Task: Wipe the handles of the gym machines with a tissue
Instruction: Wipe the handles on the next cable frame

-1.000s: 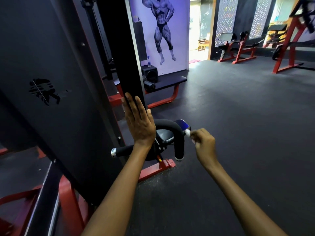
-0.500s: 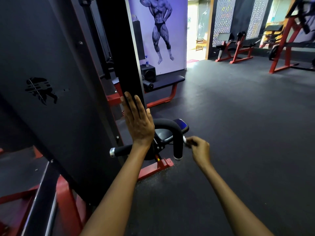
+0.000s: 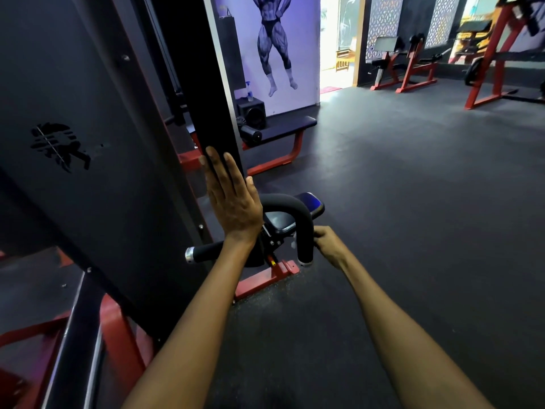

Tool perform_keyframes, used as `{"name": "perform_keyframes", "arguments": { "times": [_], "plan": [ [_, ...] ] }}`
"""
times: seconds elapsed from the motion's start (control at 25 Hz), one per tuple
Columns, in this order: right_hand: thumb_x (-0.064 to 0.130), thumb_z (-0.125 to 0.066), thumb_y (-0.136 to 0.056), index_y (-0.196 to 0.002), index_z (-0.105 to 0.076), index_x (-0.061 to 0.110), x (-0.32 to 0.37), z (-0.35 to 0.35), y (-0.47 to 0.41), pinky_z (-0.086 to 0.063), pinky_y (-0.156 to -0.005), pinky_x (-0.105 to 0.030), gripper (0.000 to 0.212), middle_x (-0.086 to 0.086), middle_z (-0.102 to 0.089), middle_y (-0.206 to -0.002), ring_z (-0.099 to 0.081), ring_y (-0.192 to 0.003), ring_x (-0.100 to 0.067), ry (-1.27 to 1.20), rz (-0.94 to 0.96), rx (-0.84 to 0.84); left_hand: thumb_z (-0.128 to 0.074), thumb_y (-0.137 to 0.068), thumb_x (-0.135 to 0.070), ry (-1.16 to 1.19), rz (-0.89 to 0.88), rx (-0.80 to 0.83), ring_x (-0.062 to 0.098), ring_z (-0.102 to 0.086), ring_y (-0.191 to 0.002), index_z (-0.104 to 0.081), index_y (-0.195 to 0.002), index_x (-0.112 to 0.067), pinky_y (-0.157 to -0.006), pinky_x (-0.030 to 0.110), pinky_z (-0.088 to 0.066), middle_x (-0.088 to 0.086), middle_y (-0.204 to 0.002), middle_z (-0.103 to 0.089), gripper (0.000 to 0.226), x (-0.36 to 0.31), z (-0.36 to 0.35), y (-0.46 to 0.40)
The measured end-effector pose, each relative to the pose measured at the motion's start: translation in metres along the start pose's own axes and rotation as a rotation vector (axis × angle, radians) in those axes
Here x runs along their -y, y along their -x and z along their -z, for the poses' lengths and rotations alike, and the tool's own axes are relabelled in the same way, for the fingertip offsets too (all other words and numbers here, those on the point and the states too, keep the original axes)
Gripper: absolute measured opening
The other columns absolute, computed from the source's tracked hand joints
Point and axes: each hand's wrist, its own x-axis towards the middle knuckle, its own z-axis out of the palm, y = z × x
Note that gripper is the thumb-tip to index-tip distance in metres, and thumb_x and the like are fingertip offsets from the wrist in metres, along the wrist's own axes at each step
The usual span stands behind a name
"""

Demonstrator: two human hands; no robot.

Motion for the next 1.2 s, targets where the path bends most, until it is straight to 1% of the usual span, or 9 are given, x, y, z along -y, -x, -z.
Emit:
{"name": "perform_keyframes", "arguments": {
  "times": [0.16,0.32,0.36,0.44,0.52,0.64,0.92,1.08,1.2],
  "plan": [
    [-0.011,-0.048,-0.081,-0.067,-0.063,0.024,-0.046,0.002,0.019,-0.049,-0.074,-0.035,0.041,-0.006,-0.063,-0.078,-0.053,-0.077,-0.015,0.411,-0.156,0.051,-0.041,-0.099,-0.017,0.008,-0.038,-0.015,0.016,0.019,-0.147,0.020,-0.150,-0.019,-0.121,0.031,0.000,-0.004,-0.156,0.030,0.079,0.000,0.005,0.002],
    [-0.001,-0.060,-0.086,-0.098,-0.069,0.009,0.010,-0.007,0.038,-0.047,-0.074,-0.015,0.018,-0.006,-0.065,-0.095,-0.060,-0.085,-0.012,0.091,0.254,-0.721,-0.041,-0.100,-0.017,0.013,-0.011,-0.001,0.018,0.018,-0.147,0.020,-0.150,-0.020,-0.122,0.035,-0.003,-0.004,-0.156,0.029,0.079,0.002,0.002,0.001],
    [0.001,-0.062,-0.086,-0.098,-0.069,0.005,0.036,-0.011,0.037,-0.045,-0.076,-0.013,0.014,-0.007,-0.064,-0.095,-0.060,-0.086,-0.012,0.126,0.414,-0.778,-0.039,-0.101,-0.018,0.011,-0.007,0.004,0.018,0.018,-0.146,0.021,-0.150,-0.020,-0.122,0.036,-0.004,-0.004,-0.156,0.030,0.077,0.001,0.003,0.000],
    [0.001,-0.064,-0.085,-0.095,-0.069,-0.002,0.067,-0.022,0.038,-0.044,-0.084,-0.013,0.012,-0.011,-0.062,-0.092,-0.058,-0.089,-0.014,0.320,0.727,-0.728,-0.035,-0.102,-0.019,0.016,-0.007,0.018,0.019,0.019,-0.146,0.022,-0.150,-0.020,-0.122,0.038,-0.005,-0.004,-0.156,0.031,0.074,-0.002,0.006,0.000],
    [-0.002,-0.063,-0.085,-0.097,-0.068,-0.006,0.057,-0.031,0.046,-0.041,-0.089,-0.012,0.013,-0.013,-0.061,-0.089,-0.057,-0.087,-0.016,0.505,0.833,-0.680,-0.034,-0.102,-0.019,0.018,-0.017,0.011,0.019,0.020,-0.146,0.022,-0.149,-0.019,-0.122,0.039,-0.006,-0.004,-0.155,0.032,0.073,0.000,0.004,0.002],
    [-0.007,-0.061,-0.084,-0.105,-0.065,-0.006,0.011,-0.028,0.069,-0.036,-0.079,-0.001,0.021,-0.007,-0.057,-0.082,-0.054,-0.081,-0.001,0.580,0.547,-0.506,-0.032,-0.104,-0.019,0.003,0.000,0.014,0.020,0.020,-0.146,0.023,-0.149,-0.019,-0.121,0.045,-0.011,-0.003,-0.155,0.032,0.071,0.001,0.002,0.001],
    [-0.003,-0.065,-0.083,-0.108,-0.065,-0.003,0.040,-0.044,0.048,-0.050,-0.068,-0.021,0.025,-0.010,-0.056,-0.092,-0.056,-0.079,-0.017,0.699,0.702,-0.573,-0.029,-0.104,-0.019,-0.004,0.024,0.009,0.019,0.020,-0.146,0.023,-0.149,-0.020,-0.118,0.050,-0.018,-0.003,-0.155,0.032,0.069,-0.001,0.000,0.002],
    [0.008,-0.058,-0.090,-0.116,-0.062,0.007,-0.025,-0.034,0.061,-0.040,-0.075,-0.007,0.026,0.009,-0.048,-0.097,-0.048,-0.084,0.002,0.729,0.513,-0.331,-0.031,-0.105,-0.018,-0.026,0.022,0.001,0.022,0.020,-0.146,0.022,-0.150,-0.017,-0.118,0.050,-0.019,-0.001,-0.156,0.031,0.069,0.000,-0.005,0.000],
    [0.000,-0.065,-0.082,-0.106,-0.067,0.011,-0.047,-0.020,0.071,-0.038,-0.073,-0.012,0.026,0.011,-0.043,-0.090,-0.053,-0.079,-0.008,0.589,0.403,-0.446,-0.034,-0.104,-0.016,-0.012,0.023,-0.007,0.023,0.019,-0.146,0.020,-0.150,-0.016,-0.118,0.051,-0.020,0.001,-0.157,0.030,0.071,0.001,-0.007,0.001]
  ]
}}
